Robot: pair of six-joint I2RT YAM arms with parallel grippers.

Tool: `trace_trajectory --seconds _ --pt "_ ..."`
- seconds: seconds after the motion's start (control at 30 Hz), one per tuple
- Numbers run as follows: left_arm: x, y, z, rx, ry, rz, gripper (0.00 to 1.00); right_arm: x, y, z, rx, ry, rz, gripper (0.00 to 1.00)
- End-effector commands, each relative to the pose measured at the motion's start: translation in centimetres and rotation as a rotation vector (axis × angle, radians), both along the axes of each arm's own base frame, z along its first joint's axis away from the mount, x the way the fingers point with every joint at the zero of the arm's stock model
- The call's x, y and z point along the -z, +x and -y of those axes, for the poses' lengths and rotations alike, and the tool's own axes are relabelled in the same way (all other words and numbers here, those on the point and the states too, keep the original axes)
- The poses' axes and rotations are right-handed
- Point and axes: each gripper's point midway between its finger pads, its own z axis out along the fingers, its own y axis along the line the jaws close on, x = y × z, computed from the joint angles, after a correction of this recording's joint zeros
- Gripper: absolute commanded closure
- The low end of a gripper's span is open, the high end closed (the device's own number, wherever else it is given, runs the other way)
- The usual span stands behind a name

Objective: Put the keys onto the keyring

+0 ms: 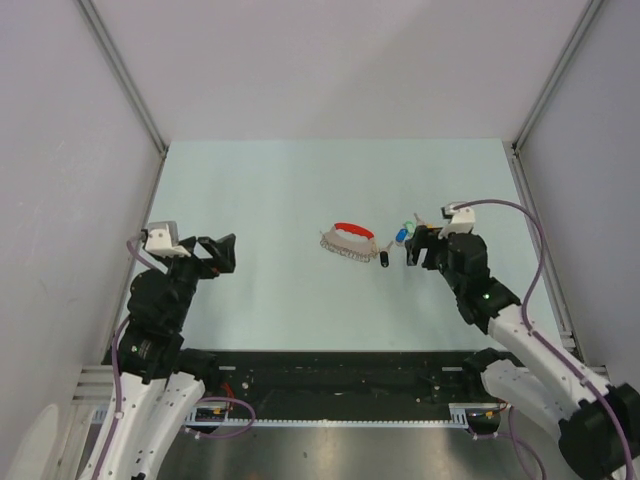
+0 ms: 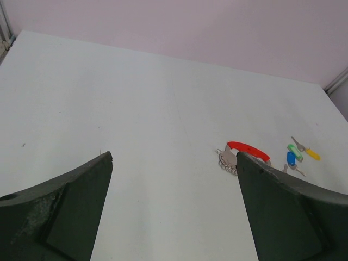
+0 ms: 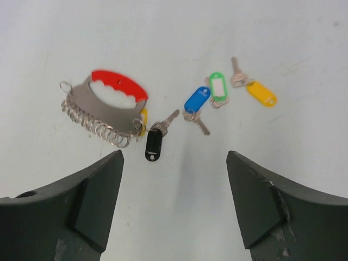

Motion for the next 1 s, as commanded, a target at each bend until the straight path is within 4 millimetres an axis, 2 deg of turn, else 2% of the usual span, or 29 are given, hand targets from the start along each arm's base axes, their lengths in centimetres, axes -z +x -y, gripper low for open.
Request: trace_trajectory --seconds 0.0,0.03,0.07,0.1,0.13,0.2,0.23,0.33,0.43,0.47,0.53,0.63,0.8,0.97 --pt "-0.6 -0.1 -0.7 -0.028 0.017 0.031 0.00 -3.1 -1.5 3.5 0.150 0.025 0.077 0.16" --pt "-0.6 -0.1 -0.6 -0.025 0.020 0.032 0.00 -5.4 -2.1 4.7 0.205 0.061 0.152 0.04" --pt "-0.8 -0.1 -0.6 -0.023 0.020 0.038 0.00 -6.2 -2.6 5.3 0.241 0.092 0.174 0.01" --pt "-0.7 -0.1 -0.6 -0.022 0.019 0.038 0.00 -7.4 -3.1 6.0 0.268 0.119 0.212 0.01" --pt "-0.8 -0.1 -0.6 -0.020 0.019 0.041 0.00 -9.4 -4.1 6.8 0.289 0.162 0.280 0.00" --pt "-0.8 -0.2 -0.6 -0.022 0.020 0.041 0.00 -11.2 -5.6 7.8 0.291 0.188 0.350 0.00" --pt "-0.8 -0.2 -0.7 -0.028 0.020 0.042 0.00 -13.2 -7.0 8.3 0.280 0.229 0.426 0.00" --pt "-0.7 -0.3 -0.8 -0.029 0.031 0.038 0.00 -15.0 -9.2 10.0 0.312 0.269 0.515 0.00" --pt "-0.4 -0.6 -1.0 -0.030 0.048 0.033 0.00 -18.3 -12.0 12.5 0.374 0.333 0.633 0.00" --pt "-0.4 -0.8 -1.1 -0.030 0.055 0.040 0.00 -17.4 -11.8 12.6 0.384 0.275 0.574 0.00" --pt "-0.1 -1.0 -1.1 -0.027 0.060 0.038 0.00 -18.7 -12.5 13.3 0.386 0.216 0.583 0.00" --pt "-0.3 -1.5 -1.3 -0.029 0.059 0.062 0.00 -18.8 -13.3 13.7 0.372 0.158 0.601 0.00" --pt "-0.7 -2.0 -1.6 -0.043 0.052 0.099 0.00 -18.3 -13.6 14.3 0.390 0.124 0.593 0.00" --pt "-1.2 -2.3 -1.9 -0.052 0.052 0.127 0.00 -18.1 -13.4 13.7 0.357 0.131 0.596 0.01"
